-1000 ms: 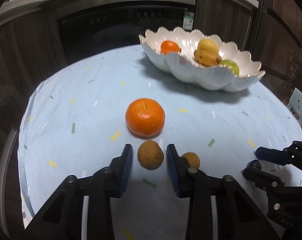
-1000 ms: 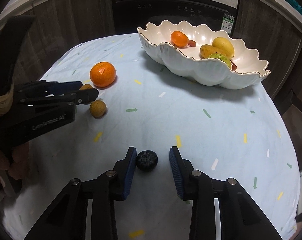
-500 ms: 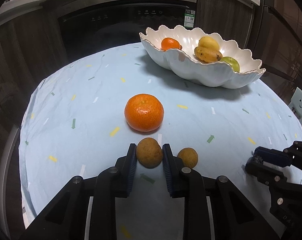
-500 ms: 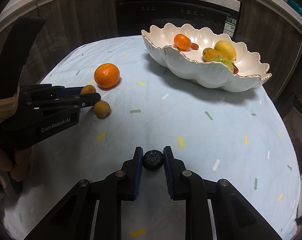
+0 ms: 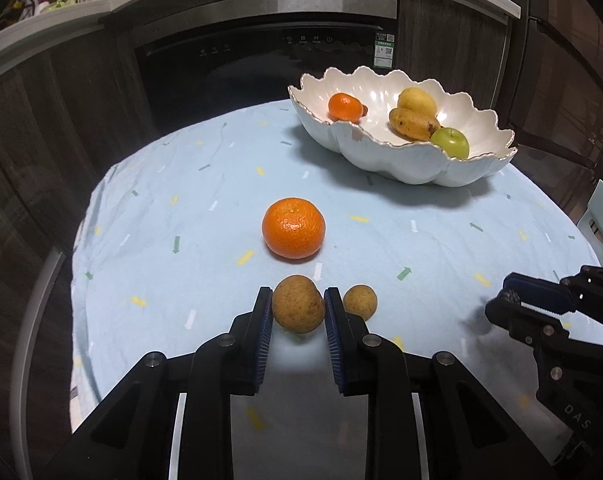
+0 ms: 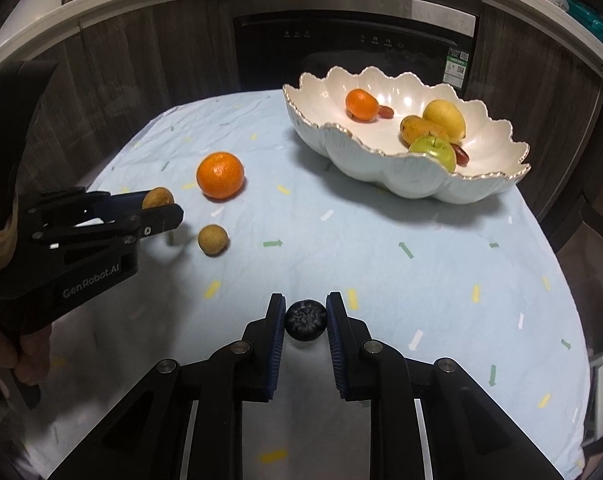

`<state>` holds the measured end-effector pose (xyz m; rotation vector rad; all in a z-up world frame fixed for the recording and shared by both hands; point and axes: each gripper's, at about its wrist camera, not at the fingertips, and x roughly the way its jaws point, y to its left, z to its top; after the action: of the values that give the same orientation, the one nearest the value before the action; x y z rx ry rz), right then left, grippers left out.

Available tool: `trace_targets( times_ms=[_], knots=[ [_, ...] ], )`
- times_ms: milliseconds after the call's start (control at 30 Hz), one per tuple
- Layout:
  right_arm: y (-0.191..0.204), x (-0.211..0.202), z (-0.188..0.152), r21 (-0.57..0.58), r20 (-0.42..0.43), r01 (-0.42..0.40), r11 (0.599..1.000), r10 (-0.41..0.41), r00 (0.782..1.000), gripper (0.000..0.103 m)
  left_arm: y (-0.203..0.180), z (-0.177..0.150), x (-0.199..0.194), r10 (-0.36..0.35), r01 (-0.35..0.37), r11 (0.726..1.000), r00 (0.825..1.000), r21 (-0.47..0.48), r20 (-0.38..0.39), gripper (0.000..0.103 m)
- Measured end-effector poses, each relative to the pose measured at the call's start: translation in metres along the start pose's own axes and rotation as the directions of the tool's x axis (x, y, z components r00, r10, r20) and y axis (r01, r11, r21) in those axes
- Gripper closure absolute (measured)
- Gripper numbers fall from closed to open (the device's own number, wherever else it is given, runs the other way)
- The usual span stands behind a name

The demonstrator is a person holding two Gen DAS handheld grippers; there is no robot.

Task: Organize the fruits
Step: 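Carry the longan and blueberry toward the bowl with both tools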

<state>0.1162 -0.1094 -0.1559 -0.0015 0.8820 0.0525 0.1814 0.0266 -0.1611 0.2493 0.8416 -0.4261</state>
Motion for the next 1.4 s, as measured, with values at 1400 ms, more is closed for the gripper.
trace_targets(
  times_ms=[1400],
  knots=[
    [-0.076, -0.052, 0.087, 0.033, 0.208, 0.040, 0.999, -0.046, 0.977, 0.081, -0.053, 0.084, -0.044, 0.037, -0.037, 0.999, 0.995, -0.003, 0.090, 0.077]
  ],
)
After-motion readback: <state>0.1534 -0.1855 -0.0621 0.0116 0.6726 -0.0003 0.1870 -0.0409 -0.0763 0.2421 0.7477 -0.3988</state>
